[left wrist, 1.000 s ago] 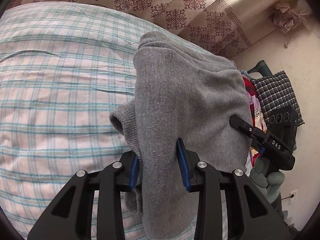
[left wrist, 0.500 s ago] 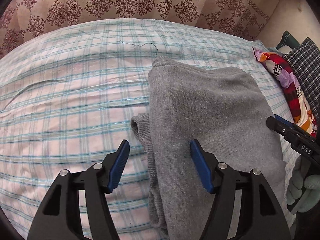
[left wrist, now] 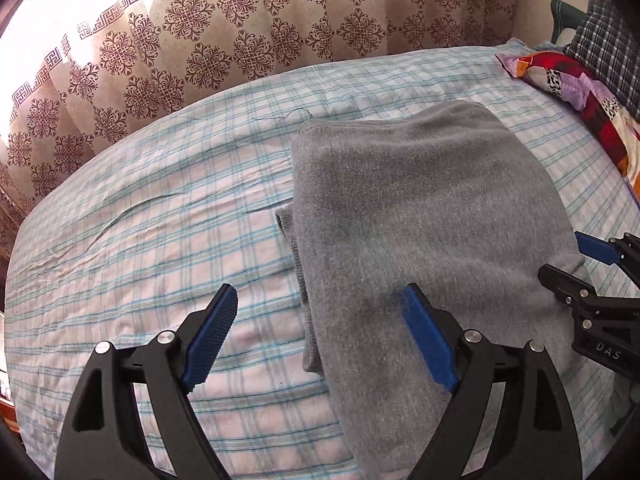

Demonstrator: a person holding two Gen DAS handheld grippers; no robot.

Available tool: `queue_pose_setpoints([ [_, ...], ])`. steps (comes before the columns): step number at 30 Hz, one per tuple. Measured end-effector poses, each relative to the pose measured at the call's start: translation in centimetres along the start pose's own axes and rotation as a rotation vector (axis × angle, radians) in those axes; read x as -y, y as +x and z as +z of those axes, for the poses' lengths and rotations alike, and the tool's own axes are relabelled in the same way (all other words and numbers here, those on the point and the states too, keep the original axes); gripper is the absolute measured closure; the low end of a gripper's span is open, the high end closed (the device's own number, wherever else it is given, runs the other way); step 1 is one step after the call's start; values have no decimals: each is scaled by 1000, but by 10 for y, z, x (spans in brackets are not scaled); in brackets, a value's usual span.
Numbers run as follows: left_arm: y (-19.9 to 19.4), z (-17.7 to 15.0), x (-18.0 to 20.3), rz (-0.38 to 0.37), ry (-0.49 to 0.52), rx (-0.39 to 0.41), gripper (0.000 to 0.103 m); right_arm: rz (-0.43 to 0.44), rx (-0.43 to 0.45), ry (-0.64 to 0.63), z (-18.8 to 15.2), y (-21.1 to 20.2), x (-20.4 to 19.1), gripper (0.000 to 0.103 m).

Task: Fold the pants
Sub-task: 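Lower the folded pants onto the bed and open both tools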

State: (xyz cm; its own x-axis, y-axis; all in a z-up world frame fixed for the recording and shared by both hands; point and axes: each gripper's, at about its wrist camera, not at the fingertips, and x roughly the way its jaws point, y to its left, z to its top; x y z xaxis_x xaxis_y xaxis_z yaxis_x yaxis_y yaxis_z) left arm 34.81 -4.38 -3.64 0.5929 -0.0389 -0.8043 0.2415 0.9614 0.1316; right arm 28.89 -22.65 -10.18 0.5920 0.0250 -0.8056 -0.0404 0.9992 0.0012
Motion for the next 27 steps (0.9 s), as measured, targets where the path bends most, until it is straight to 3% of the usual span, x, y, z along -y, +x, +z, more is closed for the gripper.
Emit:
queue_pose_setpoints([
  [6, 4, -10, 5, 20, 11, -19, 18, 1, -12, 2, 1, -9, 0, 37],
  [14, -24, -21, 13, 47, 32, 11, 18, 29, 15, -7, -18, -49, -4, 35],
  [22, -29, -39, 25, 64, 55, -7, 17, 32, -79, 20, -43, -29, -3, 34],
  [27, -39, -49, 27, 68, 50, -5, 17, 53, -44, 39, -44, -50, -1, 34],
])
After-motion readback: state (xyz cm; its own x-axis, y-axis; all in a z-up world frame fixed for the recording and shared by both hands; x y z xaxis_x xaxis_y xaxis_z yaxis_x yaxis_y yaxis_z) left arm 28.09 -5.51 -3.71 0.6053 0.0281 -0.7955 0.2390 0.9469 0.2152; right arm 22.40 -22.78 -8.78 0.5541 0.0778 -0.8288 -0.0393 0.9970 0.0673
